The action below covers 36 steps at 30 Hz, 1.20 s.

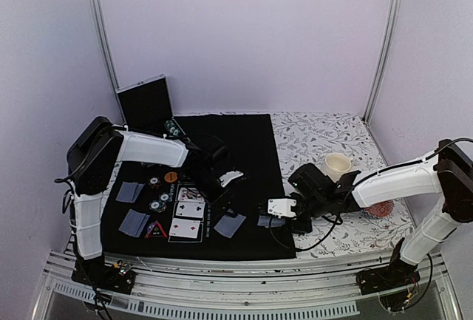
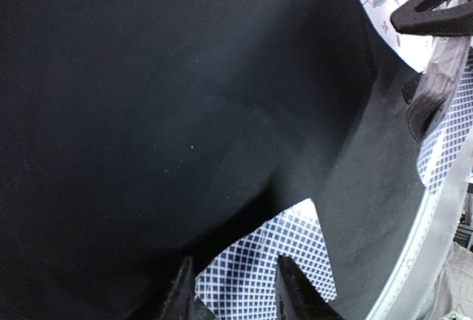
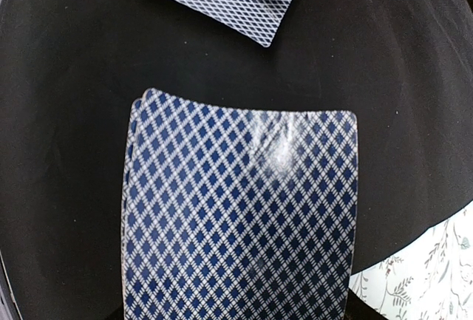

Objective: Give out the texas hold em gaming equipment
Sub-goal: Pick up the poker card from the dealer area, then distribute the poker card in the community card area.

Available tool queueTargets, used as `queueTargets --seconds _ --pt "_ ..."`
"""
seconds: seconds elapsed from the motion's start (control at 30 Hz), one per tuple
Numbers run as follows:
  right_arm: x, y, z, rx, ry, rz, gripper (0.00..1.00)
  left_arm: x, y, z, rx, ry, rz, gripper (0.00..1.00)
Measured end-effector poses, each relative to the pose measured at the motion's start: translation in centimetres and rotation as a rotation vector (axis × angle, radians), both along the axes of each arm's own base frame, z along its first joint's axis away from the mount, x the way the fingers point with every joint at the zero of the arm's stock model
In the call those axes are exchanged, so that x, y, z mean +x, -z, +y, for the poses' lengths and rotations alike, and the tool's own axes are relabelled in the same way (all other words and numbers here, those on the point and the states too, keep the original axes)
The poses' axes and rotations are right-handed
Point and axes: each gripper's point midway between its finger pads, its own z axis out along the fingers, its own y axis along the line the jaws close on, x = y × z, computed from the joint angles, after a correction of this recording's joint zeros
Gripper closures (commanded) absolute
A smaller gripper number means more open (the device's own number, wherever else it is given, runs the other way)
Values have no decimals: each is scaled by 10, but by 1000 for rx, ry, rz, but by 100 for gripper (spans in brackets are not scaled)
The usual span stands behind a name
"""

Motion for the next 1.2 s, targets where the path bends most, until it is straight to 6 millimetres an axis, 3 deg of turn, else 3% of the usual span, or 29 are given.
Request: queueTargets --seconds 0.3,0.57,0.67,0.77,0.9,1.07,1.2 --pt "-1 0 -2 -3 -1 -4 43 -4 -1 0 -3 16 10 100" --pt "0 -1 -2 -3 1 -8 43 -5 -9 -6 -44 17 21 100" --pt "0 -3 -2 1 2 -12 43 -3 -22 -10 -82 3 2 100" --pt "1 -6 -2 7 5 -17 43 5 -48 -12 -145 -46 -34 100" --pt "2 -13 -1 27 14 -23 43 31 -81 -7 -247 -182 -91 100" --pt "3 -19 0 47 28 -26 43 83 -112 32 -396 -500 -206 100" --pt "3 -19 0 51 39 -19 43 114 -116 62 -496 -774 -237 100"
